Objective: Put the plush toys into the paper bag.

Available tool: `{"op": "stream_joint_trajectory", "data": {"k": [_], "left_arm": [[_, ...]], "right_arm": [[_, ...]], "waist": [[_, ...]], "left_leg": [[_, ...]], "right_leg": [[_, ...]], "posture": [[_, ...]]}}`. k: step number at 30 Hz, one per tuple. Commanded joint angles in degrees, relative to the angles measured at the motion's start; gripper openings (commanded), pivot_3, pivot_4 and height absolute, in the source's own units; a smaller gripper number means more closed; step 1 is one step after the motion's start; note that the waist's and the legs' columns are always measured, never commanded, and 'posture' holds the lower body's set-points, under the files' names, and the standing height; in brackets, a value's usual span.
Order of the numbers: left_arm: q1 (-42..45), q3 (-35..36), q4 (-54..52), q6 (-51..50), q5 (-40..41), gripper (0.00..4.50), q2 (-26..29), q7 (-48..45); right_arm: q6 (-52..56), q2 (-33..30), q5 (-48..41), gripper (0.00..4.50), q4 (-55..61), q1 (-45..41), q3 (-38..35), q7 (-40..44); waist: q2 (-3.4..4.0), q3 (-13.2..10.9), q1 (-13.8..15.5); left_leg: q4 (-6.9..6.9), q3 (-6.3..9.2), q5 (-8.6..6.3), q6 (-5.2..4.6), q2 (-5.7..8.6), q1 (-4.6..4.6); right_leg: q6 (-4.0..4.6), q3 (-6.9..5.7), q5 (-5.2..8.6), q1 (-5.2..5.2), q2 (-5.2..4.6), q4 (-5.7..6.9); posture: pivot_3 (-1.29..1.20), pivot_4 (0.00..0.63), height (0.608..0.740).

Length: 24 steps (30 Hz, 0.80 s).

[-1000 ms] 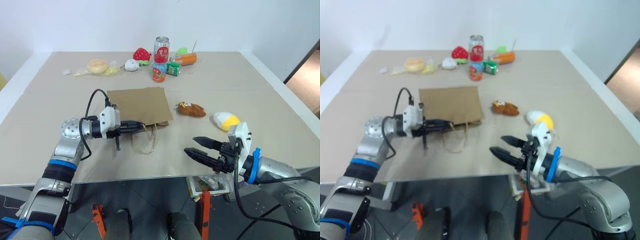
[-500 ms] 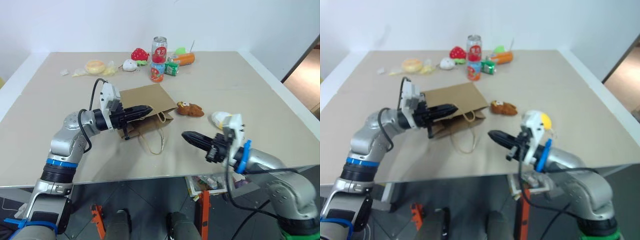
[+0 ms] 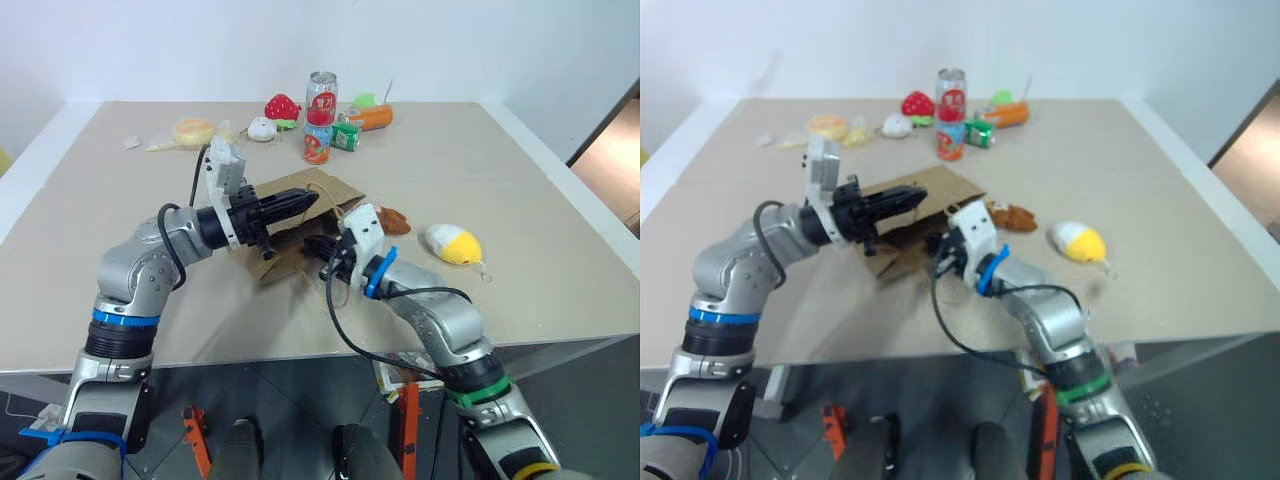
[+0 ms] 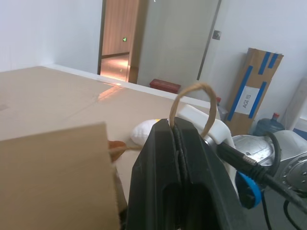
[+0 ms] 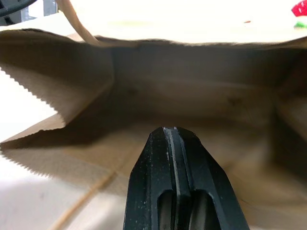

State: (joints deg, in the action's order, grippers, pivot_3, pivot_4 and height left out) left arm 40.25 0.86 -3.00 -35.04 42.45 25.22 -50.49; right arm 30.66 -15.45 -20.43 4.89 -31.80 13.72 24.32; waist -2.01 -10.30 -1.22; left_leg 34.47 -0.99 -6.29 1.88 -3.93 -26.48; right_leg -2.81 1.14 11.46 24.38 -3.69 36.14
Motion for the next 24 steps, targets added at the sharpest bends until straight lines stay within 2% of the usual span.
{"op": "stream_joint_trajectory", "data": {"k": [1,5,10,19,24], "left_arm": [[0.72,1.35,-2.86,-0.06,0.65,0.0,-0.91,1.09],[1.33,2.56,-3.16,1.12,0.75,0.0,-2.21,2.99],[1.6,2.96,-5.19,5.02,0.2,0.0,-4.09,2.74],[0.97,1.76,-8.65,25.62,-7.47,0.0,-8.08,-2.15],[-0.73,0.75,-6.19,29.08,-10.09,0.0,-7.36,-4.38]], "right_arm": [[0.3,3.0,5.2,0.07,-5.16,-4.48,2.35,-2.51],[5.44,4.43,9.34,0.07,-10.44,-5.16,3.98,-5.59],[8.51,4.84,11.75,0.07,-13.18,-4.73,4.65,-5.6],[10.49,5.06,12.1,0.07,-12.87,-4.23,2.1,-5.62],[10.4,5.21,12.14,0.07,-12.93,-4.34,1.81,-5.47]], "waist": [[0.0,0.0,0.0],[0.0,0.0,0.0],[0.01,0.0,-0.01],[0.01,0.01,0.06],[0.01,0.01,0.06]], "left_leg": [[0.0,0.01,0.0,0.0,0.0,0.0],[0.0,0.02,0.0,0.01,0.0,0.0],[-0.01,0.02,0.0,0.01,0.0,0.0],[0.0,0.02,0.0,0.01,0.0,0.03],[0.0,0.02,0.0,0.01,0.0,0.03]], "right_leg": [[0.0,0.0,0.0,0.0,0.0,0.01],[0.02,0.0,-0.01,0.0,0.01,0.02],[0.03,0.0,-0.01,0.01,0.02,0.02],[0.1,0.0,-0.06,-0.06,0.01,0.02],[0.1,0.0,-0.06,-0.06,0.01,0.02]], "posture": [[0.0,0.15,0.74],[0.0,0.15,0.74],[0.0,0.15,0.74],[0.0,0.15,0.74],[0.0,0.15,0.74]]}}
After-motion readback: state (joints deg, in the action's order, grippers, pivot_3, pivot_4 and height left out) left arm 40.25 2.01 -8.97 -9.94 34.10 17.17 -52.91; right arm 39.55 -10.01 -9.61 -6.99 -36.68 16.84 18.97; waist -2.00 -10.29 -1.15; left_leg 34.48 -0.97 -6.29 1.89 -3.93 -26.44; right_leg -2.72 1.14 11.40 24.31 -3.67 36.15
